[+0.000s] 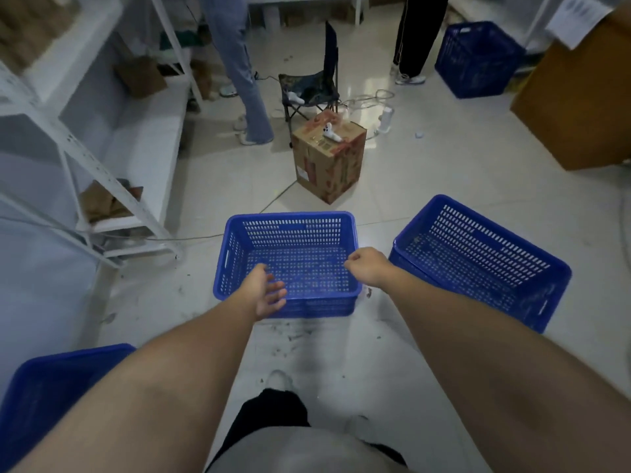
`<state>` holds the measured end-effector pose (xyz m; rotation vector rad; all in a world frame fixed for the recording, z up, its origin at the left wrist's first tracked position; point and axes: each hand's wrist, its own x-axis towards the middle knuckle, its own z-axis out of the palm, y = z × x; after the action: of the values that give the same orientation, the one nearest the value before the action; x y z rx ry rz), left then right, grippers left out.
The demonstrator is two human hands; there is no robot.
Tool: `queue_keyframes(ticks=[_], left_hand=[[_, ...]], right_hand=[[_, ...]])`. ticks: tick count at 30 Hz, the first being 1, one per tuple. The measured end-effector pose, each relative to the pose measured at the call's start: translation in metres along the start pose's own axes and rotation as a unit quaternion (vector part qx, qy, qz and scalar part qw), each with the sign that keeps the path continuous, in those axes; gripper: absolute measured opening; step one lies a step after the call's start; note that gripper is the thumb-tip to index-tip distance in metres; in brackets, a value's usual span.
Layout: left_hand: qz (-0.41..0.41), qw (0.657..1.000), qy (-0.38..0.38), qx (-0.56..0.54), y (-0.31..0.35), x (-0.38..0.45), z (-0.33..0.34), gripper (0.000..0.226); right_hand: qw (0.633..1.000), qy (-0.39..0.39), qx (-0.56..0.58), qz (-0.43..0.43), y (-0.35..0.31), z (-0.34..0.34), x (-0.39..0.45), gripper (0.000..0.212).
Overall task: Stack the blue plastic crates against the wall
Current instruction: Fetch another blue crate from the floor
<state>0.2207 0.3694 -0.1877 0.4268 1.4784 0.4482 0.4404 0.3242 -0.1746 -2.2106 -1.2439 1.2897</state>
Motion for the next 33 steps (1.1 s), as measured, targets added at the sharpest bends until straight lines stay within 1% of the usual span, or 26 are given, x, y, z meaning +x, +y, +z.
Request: queue_keyframes(ticks=[4, 7, 10, 12, 14, 16, 18, 19, 21, 22, 24, 27, 29, 31, 33], left_hand=[[-0.018, 0.999, 0.015, -0.047, 0.017, 0.025, 0.0, 0.053], [-0.036, 0.99, 0.05, -0.126, 0.028, 0.063, -0.007, 0.055], [-0.072, 0.976, 0.083, -0.191, 0.038, 0.114, -0.003, 0.048], [-0.091, 0.967, 0.088, -0.22, 0.049, 0.136, 0.008, 0.043], [-0.116, 0.958, 0.091, -0.245, 0.06, 0.155, 0.017, 0.053], [-0.129, 0.954, 0.084, -0.258, 0.078, 0.167, 0.026, 0.06], [-0.143, 0.946, 0.092, -0.277, 0.095, 0.176, 0.029, 0.059], [-0.148, 0.94, 0.095, -0.291, 0.103, 0.181, 0.029, 0.058], [-0.15, 0.929, 0.109, -0.32, 0.115, 0.194, 0.026, 0.058], [-0.148, 0.923, 0.117, -0.334, 0.118, 0.202, 0.024, 0.058], [-0.141, 0.913, 0.129, -0.359, 0.118, 0.219, 0.019, 0.058], [-0.144, 0.896, 0.158, -0.39, 0.103, 0.256, 0.01, 0.056], [-0.155, 0.883, 0.183, -0.404, 0.081, 0.289, 0.006, 0.044], [-0.195, 0.864, 0.223, -0.407, 0.056, 0.328, 0.005, 0.029], [-0.24, 0.844, 0.275, -0.393, 0.031, 0.374, 0.007, 0.026]], right_hand=[[0.999, -0.019, -0.029, 0.005, -0.015, -0.013, 0.047, 0.023], [0.996, -0.043, -0.083, 0.001, -0.036, -0.021, 0.09, 0.022], [0.994, -0.046, -0.096, -0.001, -0.052, -0.032, 0.138, 0.028], [0.992, -0.051, -0.117, -0.002, -0.063, -0.04, 0.165, 0.028], [0.987, -0.072, -0.143, -0.004, -0.076, -0.045, 0.196, 0.028], [0.986, -0.068, -0.151, -0.004, -0.091, -0.049, 0.226, 0.03], [0.986, -0.066, -0.154, -0.006, -0.106, -0.048, 0.255, 0.022], [0.984, -0.065, -0.165, -0.008, -0.113, -0.046, 0.271, 0.022], [0.983, -0.061, -0.173, -0.011, -0.127, -0.042, 0.302, 0.03], [0.983, -0.059, -0.172, -0.021, -0.133, -0.04, 0.318, 0.03], [0.98, -0.063, -0.182, -0.039, -0.143, -0.033, 0.353, 0.025], [0.978, -0.082, -0.19, -0.033, -0.143, -0.005, 0.417, 0.031], [0.973, -0.111, -0.2, -0.016, -0.134, 0.023, 0.464, 0.025], [0.968, -0.138, -0.209, 0.014, -0.115, 0.061, 0.511, 0.031], [0.963, -0.159, -0.215, 0.026, -0.097, 0.1, 0.557, 0.034]])
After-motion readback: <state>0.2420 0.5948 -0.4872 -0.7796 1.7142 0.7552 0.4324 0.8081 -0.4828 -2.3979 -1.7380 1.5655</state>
